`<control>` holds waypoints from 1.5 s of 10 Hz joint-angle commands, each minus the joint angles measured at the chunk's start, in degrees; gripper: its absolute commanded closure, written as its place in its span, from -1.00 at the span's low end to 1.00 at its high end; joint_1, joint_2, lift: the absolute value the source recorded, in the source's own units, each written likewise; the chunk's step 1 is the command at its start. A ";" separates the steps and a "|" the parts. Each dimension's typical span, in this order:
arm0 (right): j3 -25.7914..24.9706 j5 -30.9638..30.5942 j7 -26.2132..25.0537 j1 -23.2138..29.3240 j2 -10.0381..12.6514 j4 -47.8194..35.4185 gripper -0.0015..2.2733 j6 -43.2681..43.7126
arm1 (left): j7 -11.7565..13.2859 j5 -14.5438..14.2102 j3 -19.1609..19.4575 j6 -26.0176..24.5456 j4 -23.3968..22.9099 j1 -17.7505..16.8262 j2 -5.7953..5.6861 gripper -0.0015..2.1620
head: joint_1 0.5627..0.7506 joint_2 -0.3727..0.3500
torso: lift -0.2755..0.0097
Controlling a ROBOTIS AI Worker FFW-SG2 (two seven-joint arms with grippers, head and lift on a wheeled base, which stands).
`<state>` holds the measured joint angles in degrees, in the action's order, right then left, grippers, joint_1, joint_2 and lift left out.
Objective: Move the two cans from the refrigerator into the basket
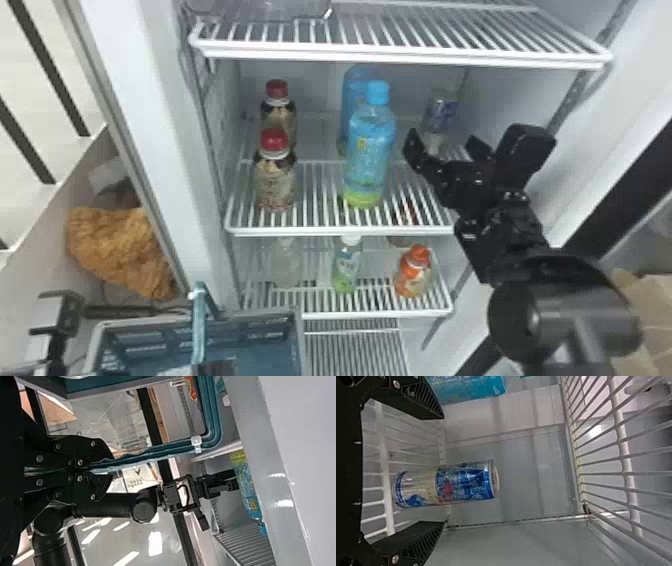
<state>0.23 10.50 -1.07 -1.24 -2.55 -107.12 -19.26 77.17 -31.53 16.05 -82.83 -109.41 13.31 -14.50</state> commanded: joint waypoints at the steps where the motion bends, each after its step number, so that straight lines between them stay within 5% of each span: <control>1: 0.00 -0.33 -0.34 -1.16 0.00 1.02 -0.90 -0.43 | 0.00 0.00 -0.05 0.00 0.08 -0.09 0.00 0.11 | 0.41 -0.24 | 0.76; 13: 0.00 -2.73 1.07 -12.69 -1.14 12.13 -0.85 -5.91 | -0.17 -0.46 -0.51 0.14 0.78 -0.94 -0.09 0.11 | 0.41 -0.27 | 0.76; 14: 0.00 -2.73 1.42 -13.25 -1.23 12.69 -0.73 -6.19 | -0.17 -0.46 -0.51 0.14 0.78 -0.94 -0.17 0.11 | 0.41 -0.27 | 0.76; 15: 0.00 -2.50 1.77 -13.53 -1.32 12.83 -0.38 -7.74 | -0.26 -0.46 -0.51 0.14 0.92 -0.80 -0.17 0.11 | 0.41 -0.27 | 0.76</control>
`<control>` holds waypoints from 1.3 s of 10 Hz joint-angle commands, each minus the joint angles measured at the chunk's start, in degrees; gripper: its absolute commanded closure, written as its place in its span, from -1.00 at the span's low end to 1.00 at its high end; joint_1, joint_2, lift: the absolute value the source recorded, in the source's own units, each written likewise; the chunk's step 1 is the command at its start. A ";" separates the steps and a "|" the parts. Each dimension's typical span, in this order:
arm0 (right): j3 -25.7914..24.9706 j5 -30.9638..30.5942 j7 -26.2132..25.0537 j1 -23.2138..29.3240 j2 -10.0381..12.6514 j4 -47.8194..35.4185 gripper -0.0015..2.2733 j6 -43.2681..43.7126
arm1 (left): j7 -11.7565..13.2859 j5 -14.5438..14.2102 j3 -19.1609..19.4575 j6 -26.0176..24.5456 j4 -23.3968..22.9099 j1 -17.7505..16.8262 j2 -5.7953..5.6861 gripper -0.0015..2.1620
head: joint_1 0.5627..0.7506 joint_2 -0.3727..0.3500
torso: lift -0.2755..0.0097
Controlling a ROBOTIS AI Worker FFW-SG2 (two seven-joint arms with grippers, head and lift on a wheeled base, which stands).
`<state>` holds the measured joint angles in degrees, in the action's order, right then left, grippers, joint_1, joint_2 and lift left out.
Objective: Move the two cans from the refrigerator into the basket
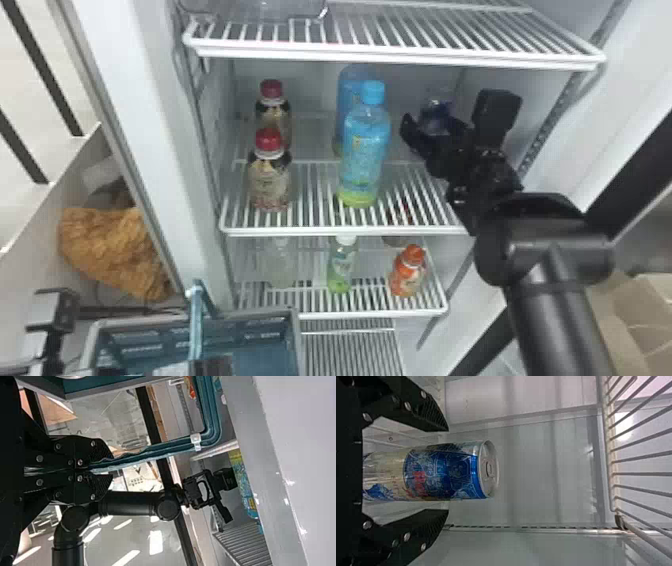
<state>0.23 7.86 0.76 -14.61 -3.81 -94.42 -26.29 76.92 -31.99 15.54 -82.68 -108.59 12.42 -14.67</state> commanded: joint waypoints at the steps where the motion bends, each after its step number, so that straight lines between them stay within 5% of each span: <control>1: 0.00 0.02 0.73 -0.72 -0.15 0.97 -0.12 -1.41 | -0.01 -0.11 0.00 0.00 0.10 0.09 -0.01 0.11 | 0.41 -0.26 | 0.76; 3: 0.00 -0.21 0.82 -0.72 -0.15 0.97 0.13 -1.55 | -0.01 -0.11 0.00 0.00 0.10 0.09 -0.01 0.11 | 0.41 -0.25 | 0.76; 13: -0.23 0.14 -0.41 12.08 -0.06 -18.01 0.12 -4.93 | -0.01 -0.45 0.00 0.00 0.52 0.23 -0.01 0.11 | 0.41 -0.25 | 0.76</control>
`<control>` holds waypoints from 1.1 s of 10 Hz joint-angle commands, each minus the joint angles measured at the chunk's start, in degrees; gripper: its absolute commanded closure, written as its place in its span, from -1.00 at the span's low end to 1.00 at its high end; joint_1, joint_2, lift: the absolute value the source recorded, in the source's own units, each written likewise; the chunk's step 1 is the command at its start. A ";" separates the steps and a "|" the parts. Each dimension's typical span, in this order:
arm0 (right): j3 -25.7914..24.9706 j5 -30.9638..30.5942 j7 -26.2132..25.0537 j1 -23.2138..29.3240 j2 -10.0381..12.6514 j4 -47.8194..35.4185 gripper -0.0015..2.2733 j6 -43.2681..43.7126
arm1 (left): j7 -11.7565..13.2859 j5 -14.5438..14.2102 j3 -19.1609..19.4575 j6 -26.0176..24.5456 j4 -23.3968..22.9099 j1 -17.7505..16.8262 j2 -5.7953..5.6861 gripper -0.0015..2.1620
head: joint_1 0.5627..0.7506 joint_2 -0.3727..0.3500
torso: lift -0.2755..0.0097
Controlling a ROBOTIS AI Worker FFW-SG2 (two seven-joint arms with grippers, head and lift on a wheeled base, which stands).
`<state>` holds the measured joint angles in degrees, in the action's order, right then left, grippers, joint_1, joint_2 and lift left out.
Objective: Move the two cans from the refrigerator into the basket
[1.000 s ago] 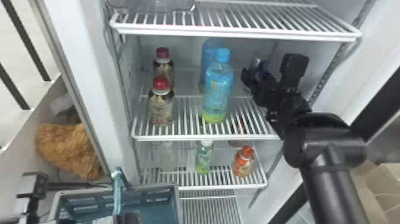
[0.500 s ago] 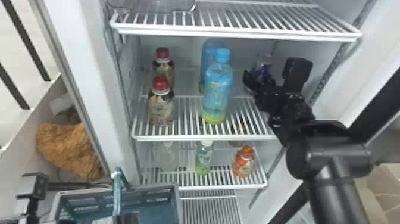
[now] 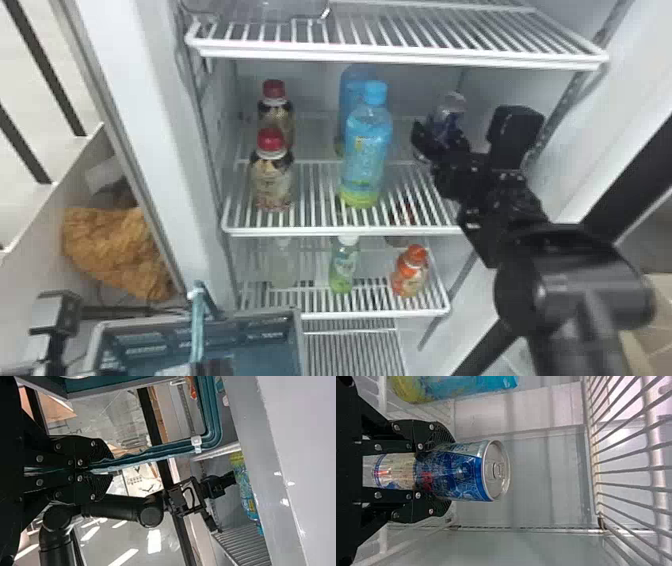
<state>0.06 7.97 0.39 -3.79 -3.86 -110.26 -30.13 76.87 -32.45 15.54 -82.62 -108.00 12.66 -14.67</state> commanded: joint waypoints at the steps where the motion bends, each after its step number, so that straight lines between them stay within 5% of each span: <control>1: -0.52 0.14 -0.12 3.65 0.00 -5.26 0.12 -1.37 | 0.03 0.00 0.00 0.08 0.08 0.13 0.00 0.11 | 0.41 -0.25 | 0.76; 11: -2.35 3.00 -0.47 23.34 -0.62 -30.01 0.12 -7.84 | -0.14 -0.23 0.34 -0.06 0.36 0.55 0.17 0.11 | 0.41 -0.28 | 0.76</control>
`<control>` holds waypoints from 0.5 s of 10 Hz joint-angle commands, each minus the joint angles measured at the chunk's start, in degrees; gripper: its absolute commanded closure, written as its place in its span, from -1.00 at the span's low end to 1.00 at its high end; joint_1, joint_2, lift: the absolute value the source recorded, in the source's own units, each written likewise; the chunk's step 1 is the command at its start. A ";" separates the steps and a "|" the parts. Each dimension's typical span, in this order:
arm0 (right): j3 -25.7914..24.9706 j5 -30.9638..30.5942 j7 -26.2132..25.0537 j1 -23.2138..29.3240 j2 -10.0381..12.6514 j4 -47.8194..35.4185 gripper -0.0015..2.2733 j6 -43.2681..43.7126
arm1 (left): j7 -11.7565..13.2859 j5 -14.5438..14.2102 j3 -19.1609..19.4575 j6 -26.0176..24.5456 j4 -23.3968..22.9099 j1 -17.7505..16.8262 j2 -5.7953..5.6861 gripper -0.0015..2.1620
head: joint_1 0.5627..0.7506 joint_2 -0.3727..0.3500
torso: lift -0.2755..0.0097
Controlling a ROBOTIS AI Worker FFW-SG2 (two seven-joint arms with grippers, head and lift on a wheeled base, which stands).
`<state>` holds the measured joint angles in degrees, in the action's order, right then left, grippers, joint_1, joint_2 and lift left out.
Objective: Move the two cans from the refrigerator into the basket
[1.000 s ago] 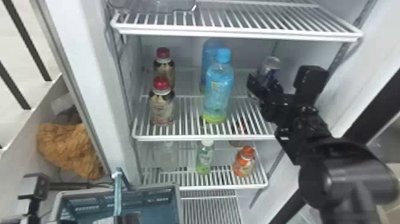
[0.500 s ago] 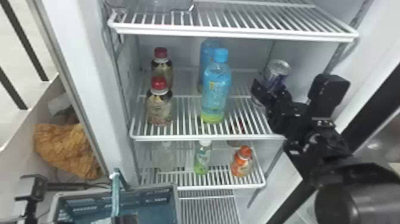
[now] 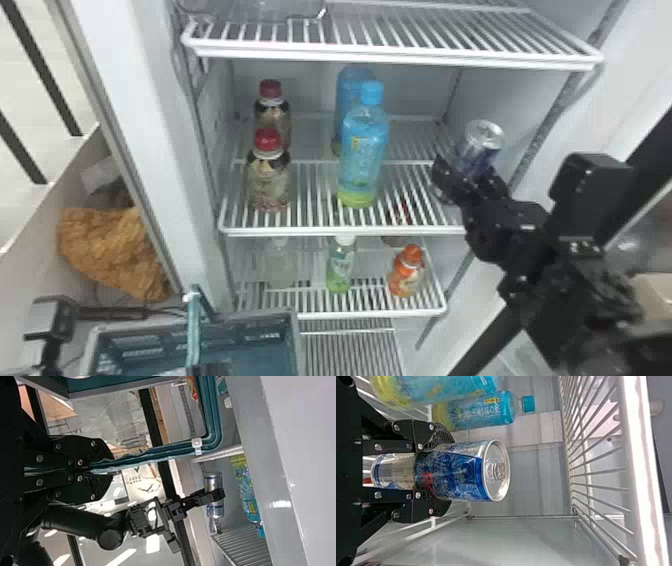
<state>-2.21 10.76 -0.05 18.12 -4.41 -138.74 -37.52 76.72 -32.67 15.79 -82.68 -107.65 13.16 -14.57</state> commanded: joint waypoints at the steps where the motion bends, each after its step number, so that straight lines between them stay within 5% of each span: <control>1: -0.19 0.67 -0.04 3.67 -0.16 -3.92 0.12 -1.29 | 0.00 0.00 0.10 0.00 0.00 0.19 0.07 0.11 | 0.41 -0.28 | 0.76; 5: -1.91 3.07 -0.13 13.38 -0.16 -14.19 0.12 -3.96 | 0.00 -0.12 0.21 0.00 0.00 0.34 0.25 0.11 | 0.41 -0.28 | 0.76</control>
<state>-3.82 13.35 -0.12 30.14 -4.57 -151.39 -40.93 76.73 -32.74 16.00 -82.68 -107.64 13.51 -14.33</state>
